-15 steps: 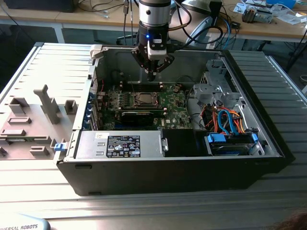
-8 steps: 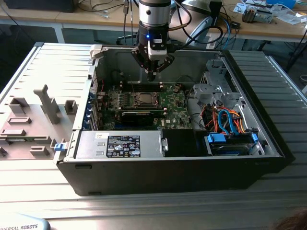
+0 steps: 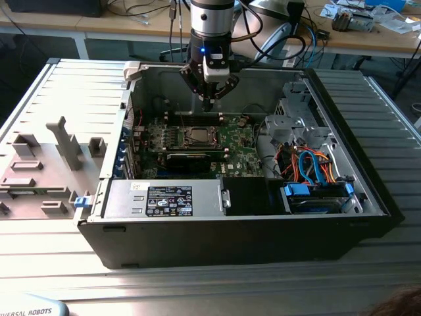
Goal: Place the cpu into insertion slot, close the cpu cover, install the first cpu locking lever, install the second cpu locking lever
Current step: 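Install the first cpu locking lever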
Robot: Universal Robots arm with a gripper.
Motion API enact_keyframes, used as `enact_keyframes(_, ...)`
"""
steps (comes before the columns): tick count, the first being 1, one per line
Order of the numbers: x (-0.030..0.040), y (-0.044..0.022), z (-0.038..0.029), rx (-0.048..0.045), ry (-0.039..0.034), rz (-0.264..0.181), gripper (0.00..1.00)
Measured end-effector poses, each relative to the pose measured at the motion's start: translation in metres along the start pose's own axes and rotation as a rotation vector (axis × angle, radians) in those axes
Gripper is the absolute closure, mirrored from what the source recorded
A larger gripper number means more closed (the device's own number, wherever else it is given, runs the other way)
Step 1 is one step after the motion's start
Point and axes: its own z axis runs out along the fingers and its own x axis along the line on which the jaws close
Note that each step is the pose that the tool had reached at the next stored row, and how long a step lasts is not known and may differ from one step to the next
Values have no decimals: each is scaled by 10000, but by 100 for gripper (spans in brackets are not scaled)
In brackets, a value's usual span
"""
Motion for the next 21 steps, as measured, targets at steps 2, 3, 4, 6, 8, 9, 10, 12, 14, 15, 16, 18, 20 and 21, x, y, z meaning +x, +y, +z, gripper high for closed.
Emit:
enact_keyframes(2, 0, 0, 0, -1, 0, -21, 89)
enact_keyframes(3, 0, 0, 0, -1, 0, -36, 89)
enact_keyframes(4, 0, 0, 0, -1, 0, -46, 89)
enact_keyframes(6, 0, 0, 0, -3, -1, -70, 89)
enact_keyframes(8, 0, 0, 0, -3, -1, -88, 89)
enact_keyframes(9, 0, 0, 0, -3, -2, -98, 89)
enact_keyframes(10, 0, 0, 0, -4, -2, -107, 89)
enact_keyframes(12, 0, 0, 0, -5, -2, -129, 89)
enact_keyframes(14, 0, 0, 0, -6, -3, -152, 89)
enact_keyframes(15, 0, 0, 0, -6, -3, -170, 89)
enact_keyframes(16, 0, 0, 0, -7, -3, -180, 89)
enact_keyframes(18, 0, 0, 0, -8, -3, -205, 89)
enact_keyframes(20, 0, 0, 0, -9, -4, -228, 89)
enact_keyframes(21, 0, 0, 0, -9, -4, -238, 89)
